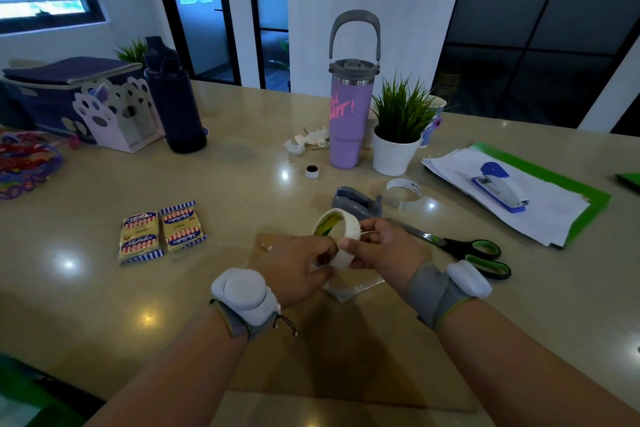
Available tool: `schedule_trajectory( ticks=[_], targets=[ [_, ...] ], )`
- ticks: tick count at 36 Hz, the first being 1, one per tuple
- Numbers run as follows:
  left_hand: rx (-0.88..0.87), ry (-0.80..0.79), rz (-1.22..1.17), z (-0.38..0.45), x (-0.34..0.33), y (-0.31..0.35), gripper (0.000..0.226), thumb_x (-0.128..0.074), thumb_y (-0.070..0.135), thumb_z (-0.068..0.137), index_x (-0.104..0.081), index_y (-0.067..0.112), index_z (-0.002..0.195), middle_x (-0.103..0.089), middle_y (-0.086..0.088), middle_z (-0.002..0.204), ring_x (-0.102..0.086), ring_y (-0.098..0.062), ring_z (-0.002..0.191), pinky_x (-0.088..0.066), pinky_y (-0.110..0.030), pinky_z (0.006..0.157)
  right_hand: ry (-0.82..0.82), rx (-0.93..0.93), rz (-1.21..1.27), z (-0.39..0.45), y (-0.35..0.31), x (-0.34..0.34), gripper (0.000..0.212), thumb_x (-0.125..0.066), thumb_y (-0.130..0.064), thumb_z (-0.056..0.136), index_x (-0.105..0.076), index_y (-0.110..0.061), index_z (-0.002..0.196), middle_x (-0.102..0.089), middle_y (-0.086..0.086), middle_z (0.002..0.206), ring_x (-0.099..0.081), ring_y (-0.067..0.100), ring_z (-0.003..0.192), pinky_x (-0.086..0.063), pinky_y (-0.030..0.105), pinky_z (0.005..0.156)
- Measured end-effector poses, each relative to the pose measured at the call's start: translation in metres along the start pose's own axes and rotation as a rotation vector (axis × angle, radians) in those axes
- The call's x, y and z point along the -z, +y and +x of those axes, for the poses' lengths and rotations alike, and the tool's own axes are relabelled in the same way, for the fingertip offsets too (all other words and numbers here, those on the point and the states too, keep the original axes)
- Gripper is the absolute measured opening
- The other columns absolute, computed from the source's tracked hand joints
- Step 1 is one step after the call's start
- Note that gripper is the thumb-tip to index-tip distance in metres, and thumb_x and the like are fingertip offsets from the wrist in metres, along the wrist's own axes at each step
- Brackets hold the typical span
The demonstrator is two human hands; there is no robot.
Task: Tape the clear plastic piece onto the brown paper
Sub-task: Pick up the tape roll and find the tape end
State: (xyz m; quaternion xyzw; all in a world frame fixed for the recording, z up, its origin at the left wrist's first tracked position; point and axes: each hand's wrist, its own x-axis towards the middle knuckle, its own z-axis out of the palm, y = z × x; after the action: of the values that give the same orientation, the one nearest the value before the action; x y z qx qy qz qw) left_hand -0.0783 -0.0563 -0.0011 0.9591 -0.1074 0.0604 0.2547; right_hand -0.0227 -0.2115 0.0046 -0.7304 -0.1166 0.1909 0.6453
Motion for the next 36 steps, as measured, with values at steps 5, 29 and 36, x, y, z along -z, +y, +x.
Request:
schedule_trajectory(
  ticks=[5, 29, 36],
  targets=[
    [0.015, -0.037, -0.075, -0.005, 0.005, -0.004, 0.019, -0.049, 0.036, 0.086, -0.055, 0.020, 0.096, -0.066, -0.004, 0.097, -0.059, -0.023, 0.088, -0.052, -0.039, 0.078, 0.130, 0.030, -0.134, -0.001, 0.002, 0.006, 0.044, -0.075, -0.024, 0.073, -0.051, -0.014, 0.110, -0.057, 0.003, 0.089, -0.060, 0.021, 0.080, -0.055, 0.034, 0.075],
    [0.026, -0.103, -0.127, -0.008, 0.014, -0.002, 0.008, -0.049, 0.029, 0.090, -0.044, 0.034, 0.086, -0.049, 0.011, 0.070, -0.044, -0.005, 0.063, -0.031, -0.022, 0.058, 0.127, 0.247, -0.426, 0.006, -0.012, 0.006, 0.013, -0.063, -0.017, 0.084, -0.060, -0.023, 0.073, -0.061, -0.003, 0.078, -0.056, 0.013, 0.079, -0.043, 0.019, 0.070],
    [0.022, -0.088, -0.103, -0.009, 0.013, -0.003, 0.008, -0.049, 0.031, 0.090, -0.043, 0.034, 0.087, -0.047, 0.013, 0.069, -0.044, -0.003, 0.062, -0.030, -0.021, 0.057, 0.135, 0.225, -0.428, 0.005, -0.010, 0.004, 0.012, -0.063, -0.017, 0.084, -0.067, -0.016, 0.095, -0.065, -0.002, 0.088, -0.060, 0.013, 0.088, -0.047, 0.023, 0.084]
  ],
)
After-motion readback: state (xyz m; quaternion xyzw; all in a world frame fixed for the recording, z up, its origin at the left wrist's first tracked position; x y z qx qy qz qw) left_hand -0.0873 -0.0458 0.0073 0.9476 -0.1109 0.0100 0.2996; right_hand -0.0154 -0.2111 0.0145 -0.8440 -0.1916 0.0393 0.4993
